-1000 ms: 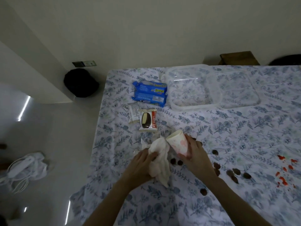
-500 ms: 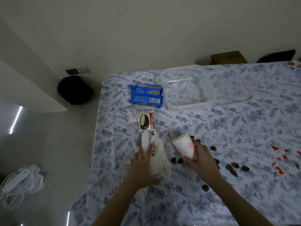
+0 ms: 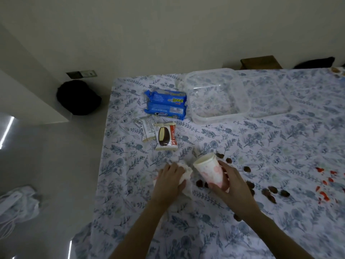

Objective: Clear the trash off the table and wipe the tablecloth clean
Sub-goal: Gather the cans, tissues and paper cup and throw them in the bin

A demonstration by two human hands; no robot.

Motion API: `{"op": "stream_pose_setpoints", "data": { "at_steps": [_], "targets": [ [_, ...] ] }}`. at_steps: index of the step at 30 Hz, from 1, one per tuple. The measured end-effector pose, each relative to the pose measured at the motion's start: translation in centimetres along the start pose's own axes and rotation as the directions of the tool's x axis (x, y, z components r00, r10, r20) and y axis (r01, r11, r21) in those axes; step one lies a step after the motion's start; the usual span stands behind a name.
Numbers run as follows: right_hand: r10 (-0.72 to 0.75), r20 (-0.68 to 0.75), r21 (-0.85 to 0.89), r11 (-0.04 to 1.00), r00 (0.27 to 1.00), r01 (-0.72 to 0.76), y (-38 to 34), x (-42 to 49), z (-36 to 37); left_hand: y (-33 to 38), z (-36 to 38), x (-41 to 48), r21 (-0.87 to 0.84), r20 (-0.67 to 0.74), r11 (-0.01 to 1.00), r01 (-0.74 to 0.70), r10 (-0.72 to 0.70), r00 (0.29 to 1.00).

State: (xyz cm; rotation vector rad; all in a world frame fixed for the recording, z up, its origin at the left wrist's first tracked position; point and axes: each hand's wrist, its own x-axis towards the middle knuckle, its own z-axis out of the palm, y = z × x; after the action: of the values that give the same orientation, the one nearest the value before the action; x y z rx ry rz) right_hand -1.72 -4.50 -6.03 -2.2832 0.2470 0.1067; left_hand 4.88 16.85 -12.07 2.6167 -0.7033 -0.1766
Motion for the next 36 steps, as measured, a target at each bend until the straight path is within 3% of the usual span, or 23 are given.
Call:
{"op": "stream_pose_setpoints", "data": {
  "at_steps": [1,3,5,7,10,12,15,18,20,22,24,27,31,34,36],
  "targets": [
    [-0.003,0.003,0.006,1.0,1.0,0.003,-0.2,0.1,0.1,0.0,-0.5,0.3,-0.159,0.023,0.983,0.088,-0.085,0.996],
    [0.0,0.013,0.032,0.999,1.0,-0.001,-0.8,0.4,0.4,-0.1,-1.6,0.6,-0.455,-0.004,0.857,0.242,-0.274,0.962],
    [-0.003,0.03,0.043,0.999,1.0,0.002,-1.4,0.8,0.9,-0.5,-2.0,0.2,-0.54,-0.077,0.791,0.288,-0.387,0.919],
    [-0.008,0.041,0.04,0.999,0.999,0.006,-1.7,0.8,1.4,-0.7,-1.9,-1.4,-0.485,-0.145,0.817,0.311,-0.426,0.893],
    [-0.016,0.067,0.062,0.998,0.998,0.012,-1.8,0.8,2.3,-1.2,-0.9,-4.8,-0.22,-0.297,0.912,0.346,-0.401,0.867],
    [-0.033,0.089,0.042,0.999,0.995,0.029,-1.7,0.8,2.9,-1.6,-0.2,-6.6,-0.107,-0.313,0.931,0.35,-0.366,0.876],
    [-0.025,0.113,0.044,0.999,0.993,0.02,-1.7,0.9,3.2,-1.9,-0.9,-7.8,-0.069,-0.171,0.945,0.318,-0.326,0.93],
    [-0.039,0.127,0.057,0.998,0.991,0.032,-1.7,1.1,3.2,-2.4,-2.4,-8.4,-0.078,0.149,0.952,0.297,-0.284,0.947],
    [-0.057,0.147,0.071,0.996,0.988,0.046,-1.7,1.2,3.4,-2.9,-3.6,-9.3,-0.046,0.304,0.977,0.207,-0.184,0.935],
    [-0.065,0.169,0.089,0.995,0.983,0.051,-1.4,1.3,3.5,-3.7,-3.8,-10.0,0.017,0.337,0.998,0.053,-0.056,0.94],
    [-0.086,0.198,0.088,0.994,0.976,0.07,-1.5,1.5,3.8,-4.5,-3.3,-10.4,0.083,0.297,0.996,-0.043,0.017,0.955],
    [-0.106,0.216,0.082,0.992,0.971,0.091,-1.8,1.5,4.3,-5.4,-2.0,-10.5,0.144,0.239,0.989,-0.044,0.008,0.971],
    [-0.117,0.217,0.068,0.992,0.969,0.105,-1.8,1.1,4.5,-3.3,-0.8,-9.0,0.202,-0.088,0.978,0.06,-0.043,0.995],
    [-0.122,0.223,0.086,0.991,0.967,0.105,-1.5,1.0,4.4,-2.1,-1.1,-6.7,0.002,-0.223,0.974,0.228,-0.222,0.949],
    [-0.114,0.218,0.106,0.99,0.969,0.092,-1.3,1.0,4.2,-1.6,-1.8,-5.5,-0.37,-0.204,0.855,0.363,-0.456,0.866]
  ]
}}
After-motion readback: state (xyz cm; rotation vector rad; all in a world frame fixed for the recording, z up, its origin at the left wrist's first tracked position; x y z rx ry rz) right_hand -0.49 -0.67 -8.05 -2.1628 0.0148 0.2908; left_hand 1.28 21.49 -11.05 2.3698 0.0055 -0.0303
